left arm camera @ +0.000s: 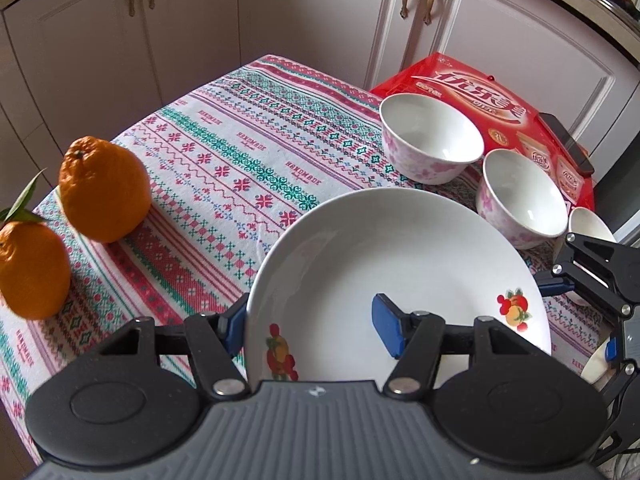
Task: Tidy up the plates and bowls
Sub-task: 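Lift the stained plate with the left tool toward the plate stack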
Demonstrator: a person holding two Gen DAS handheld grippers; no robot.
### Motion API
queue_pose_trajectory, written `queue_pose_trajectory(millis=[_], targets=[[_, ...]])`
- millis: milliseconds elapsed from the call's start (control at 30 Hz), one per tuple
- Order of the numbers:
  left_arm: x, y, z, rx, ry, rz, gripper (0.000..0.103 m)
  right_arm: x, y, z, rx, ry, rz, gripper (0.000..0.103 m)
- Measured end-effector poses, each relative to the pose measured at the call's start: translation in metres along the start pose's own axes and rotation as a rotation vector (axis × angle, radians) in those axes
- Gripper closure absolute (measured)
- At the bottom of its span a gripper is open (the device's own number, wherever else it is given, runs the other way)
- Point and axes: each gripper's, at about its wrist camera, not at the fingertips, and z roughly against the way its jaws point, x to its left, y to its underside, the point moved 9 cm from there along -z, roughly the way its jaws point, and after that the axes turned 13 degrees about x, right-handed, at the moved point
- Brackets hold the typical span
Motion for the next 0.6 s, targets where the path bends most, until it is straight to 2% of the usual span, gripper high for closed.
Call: queue_pose_trajectory(millis=[600], targets=[[0.004,0.075,0.055,-0.074,-0.061,0.167,0.041,0.060,-0.002,0.025,-0.034,-0.088,0.153,0.012]])
